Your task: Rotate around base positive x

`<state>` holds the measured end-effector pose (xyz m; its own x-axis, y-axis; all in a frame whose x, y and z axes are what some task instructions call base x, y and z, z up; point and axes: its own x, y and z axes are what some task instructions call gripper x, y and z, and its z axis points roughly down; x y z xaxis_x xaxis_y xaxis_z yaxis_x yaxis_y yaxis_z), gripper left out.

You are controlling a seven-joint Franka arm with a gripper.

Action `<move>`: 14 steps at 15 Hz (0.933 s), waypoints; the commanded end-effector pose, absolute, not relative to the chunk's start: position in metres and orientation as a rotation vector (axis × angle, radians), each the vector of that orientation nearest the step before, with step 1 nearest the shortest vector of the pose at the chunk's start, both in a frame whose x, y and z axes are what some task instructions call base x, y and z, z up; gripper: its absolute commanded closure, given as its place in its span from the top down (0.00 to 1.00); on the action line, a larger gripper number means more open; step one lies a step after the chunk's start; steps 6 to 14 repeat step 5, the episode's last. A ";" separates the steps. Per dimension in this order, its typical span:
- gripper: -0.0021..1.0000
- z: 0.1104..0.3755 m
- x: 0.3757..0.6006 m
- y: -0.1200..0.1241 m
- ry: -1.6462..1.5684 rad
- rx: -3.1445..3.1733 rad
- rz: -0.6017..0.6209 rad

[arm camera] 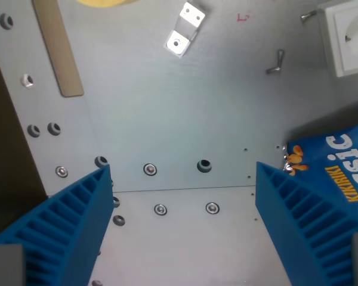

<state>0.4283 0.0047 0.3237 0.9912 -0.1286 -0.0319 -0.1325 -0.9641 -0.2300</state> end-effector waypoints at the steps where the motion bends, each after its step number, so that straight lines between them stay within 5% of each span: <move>1: 1.00 0.326 0.427 0.000 0.148 -2.674 0.051; 14: 1.00 0.326 0.427 0.000 0.145 -2.621 0.056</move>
